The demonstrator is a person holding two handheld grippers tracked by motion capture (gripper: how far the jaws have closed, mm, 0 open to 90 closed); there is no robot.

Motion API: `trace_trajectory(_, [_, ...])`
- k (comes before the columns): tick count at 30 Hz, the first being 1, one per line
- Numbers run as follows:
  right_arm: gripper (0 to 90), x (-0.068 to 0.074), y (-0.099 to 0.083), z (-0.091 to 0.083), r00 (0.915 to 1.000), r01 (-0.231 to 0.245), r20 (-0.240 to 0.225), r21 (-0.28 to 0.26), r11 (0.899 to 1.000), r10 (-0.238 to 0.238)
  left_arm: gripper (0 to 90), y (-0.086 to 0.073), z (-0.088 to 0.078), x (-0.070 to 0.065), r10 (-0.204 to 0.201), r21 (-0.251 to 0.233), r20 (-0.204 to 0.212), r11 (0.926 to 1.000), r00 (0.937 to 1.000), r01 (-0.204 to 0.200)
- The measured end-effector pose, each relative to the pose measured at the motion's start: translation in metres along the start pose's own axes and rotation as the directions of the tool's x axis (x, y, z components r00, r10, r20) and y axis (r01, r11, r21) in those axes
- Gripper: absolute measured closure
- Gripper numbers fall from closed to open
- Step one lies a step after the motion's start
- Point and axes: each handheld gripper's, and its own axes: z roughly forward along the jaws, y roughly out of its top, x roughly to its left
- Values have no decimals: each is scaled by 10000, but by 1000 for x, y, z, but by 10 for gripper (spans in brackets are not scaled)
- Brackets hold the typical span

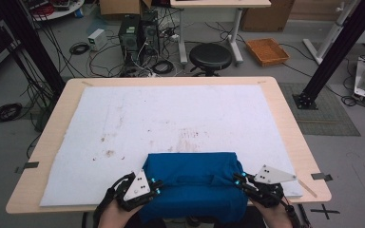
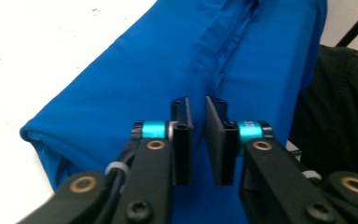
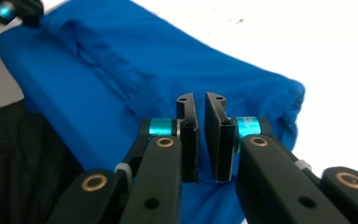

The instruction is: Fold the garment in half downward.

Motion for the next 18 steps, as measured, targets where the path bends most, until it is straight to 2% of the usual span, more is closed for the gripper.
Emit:
trace_trajectory(3, [804,-3,5,0,9999,-110,69,-142,9998,111,757,3,-2,2,-39,-103,-21,9999,10000,39])
trace_trajectory(6, [783,-5,9,5,9998,-186,-7,-207,9996,186,745,8,-1,6,-115,-169,-249,9998,9996,111])
trace_trajectory(9, [728,-9,13,12,9988,-401,282,-138,9991,405,729,12,3,20,-714,-334,-809,9971,9942,689])
trace_trajectory(10, [699,-12,15,14,9974,-570,427,-170,9982,576,716,13,5,27,-993,-377,-989,9947,9901,960])
trace_trajectory(12, [633,-21,19,19,9918,-1039,720,-263,9942,1056,686,15,10,39,-1518,-438,-1413,9882,9782,1471])
trace_trajectory(13, [621,-26,22,22,9883,-1238,857,-342,9917,1263,667,16,13,47,-1767,-471,-1703,9841,9694,1711])
trace_trajectory(14, [619,-32,25,25,9837,-1420,1067,-364,9892,1451,648,17,15,52,-1885,-474,-1889,9820,9637,1827])
trace_trajectory(15, [610,-36,26,28,9822,-1458,1144,-359,9887,1490,622,17,18,57,-2140,-512,-2049,9768,9551,2079])
trace_trajectory(18, [577,-48,30,38,9707,-1877,1475,-294,9818,1900,590,14,25,72,-2707,-564,-2375,9626,9329,2649])
